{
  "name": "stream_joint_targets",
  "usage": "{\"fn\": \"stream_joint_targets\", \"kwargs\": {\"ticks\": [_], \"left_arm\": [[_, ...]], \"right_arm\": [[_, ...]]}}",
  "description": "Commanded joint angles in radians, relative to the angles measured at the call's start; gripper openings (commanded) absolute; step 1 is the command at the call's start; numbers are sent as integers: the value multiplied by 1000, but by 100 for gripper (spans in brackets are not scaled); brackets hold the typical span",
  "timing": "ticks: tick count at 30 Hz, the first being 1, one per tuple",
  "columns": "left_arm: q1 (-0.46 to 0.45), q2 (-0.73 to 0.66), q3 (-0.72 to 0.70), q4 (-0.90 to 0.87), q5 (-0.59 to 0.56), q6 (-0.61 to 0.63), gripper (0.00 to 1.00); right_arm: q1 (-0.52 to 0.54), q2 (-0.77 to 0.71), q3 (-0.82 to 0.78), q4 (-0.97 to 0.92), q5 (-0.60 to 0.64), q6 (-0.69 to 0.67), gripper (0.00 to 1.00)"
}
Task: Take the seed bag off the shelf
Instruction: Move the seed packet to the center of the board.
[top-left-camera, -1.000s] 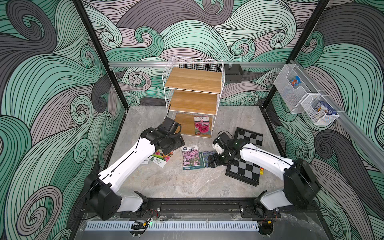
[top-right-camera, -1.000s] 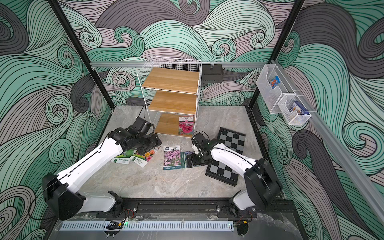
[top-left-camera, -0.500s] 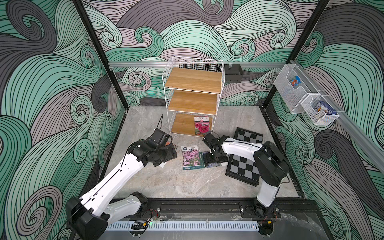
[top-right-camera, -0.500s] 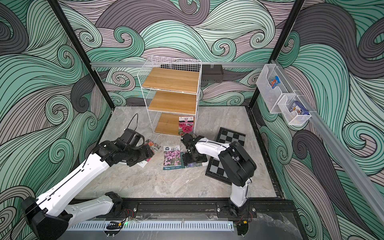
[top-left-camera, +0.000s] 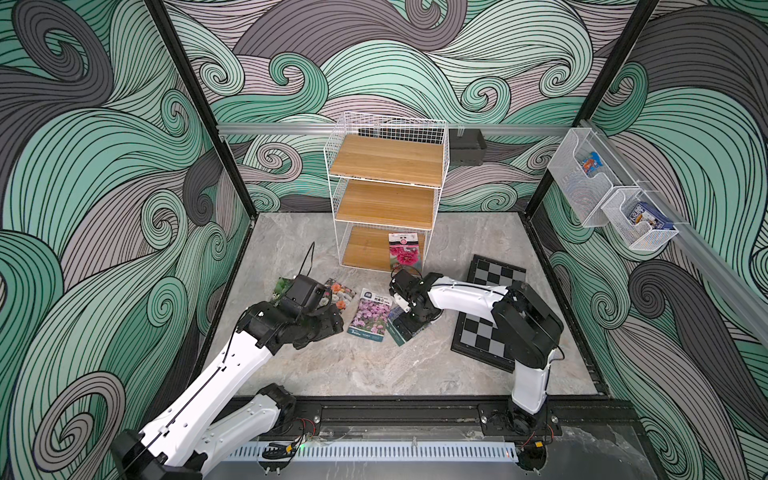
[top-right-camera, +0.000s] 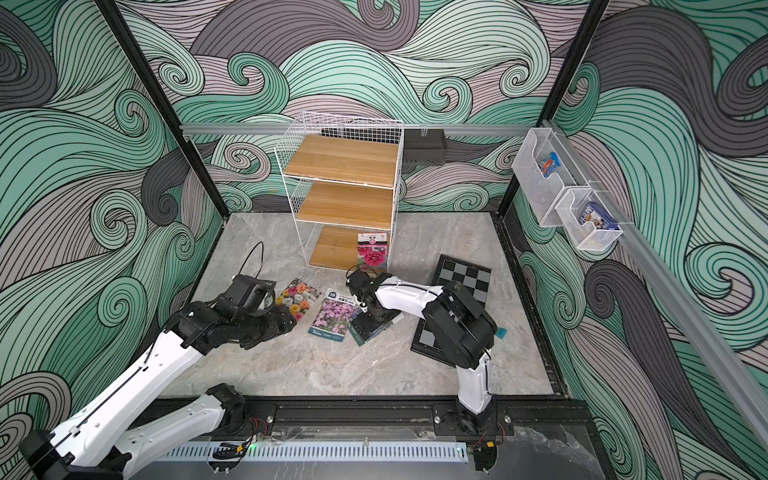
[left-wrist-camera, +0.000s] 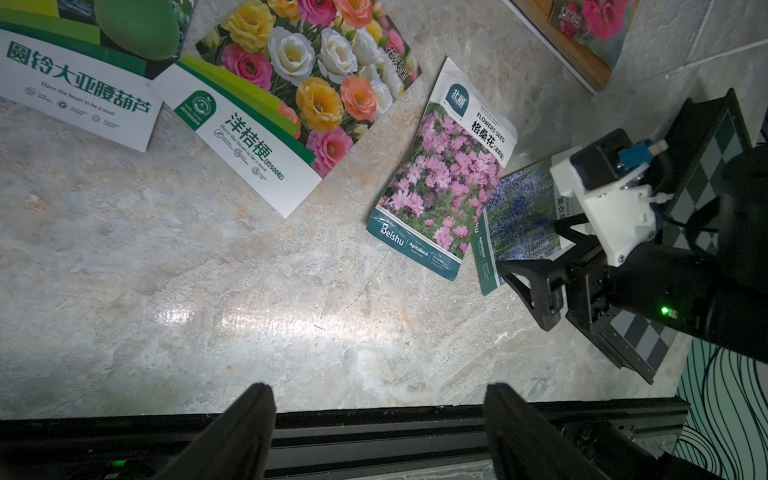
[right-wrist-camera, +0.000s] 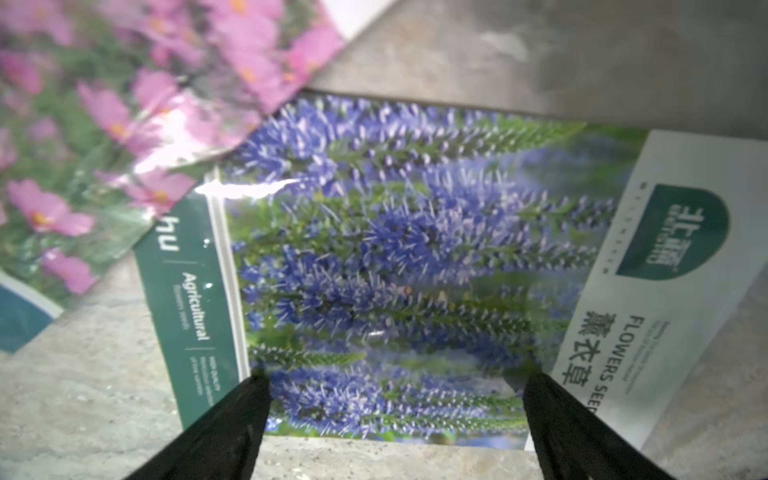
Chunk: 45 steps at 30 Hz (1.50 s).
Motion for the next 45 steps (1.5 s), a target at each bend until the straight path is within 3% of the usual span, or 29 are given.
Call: {"fn": "stream_joint_targets", "kwargs": {"ticks": [1,13,17,23,31,37,45], "left_arm": [[5,-14,-8,-14,13,25,83],[7,-4,9,-43,9,105,84],[7,27,2,-19,11,109,85],[7,89,36,11,7,93,87],[8,123,93,-44,1,116,87],[9,163,76,80,2,65,93],[7,482,172,362,29,-90,99]], "right_arm": [[74,56,-13,-48,-57,-196,99],[126,25,-45,-62,30,-435,99],[124,0,-58,-61,69,-415,99],[126,-152,-35,19,23,-374,99],[97,-68,78,-8,17,-430,99],[10,-245,71,-14,-79,-193,99],[-120,-554,-71,-54,-136,211,99]]}}
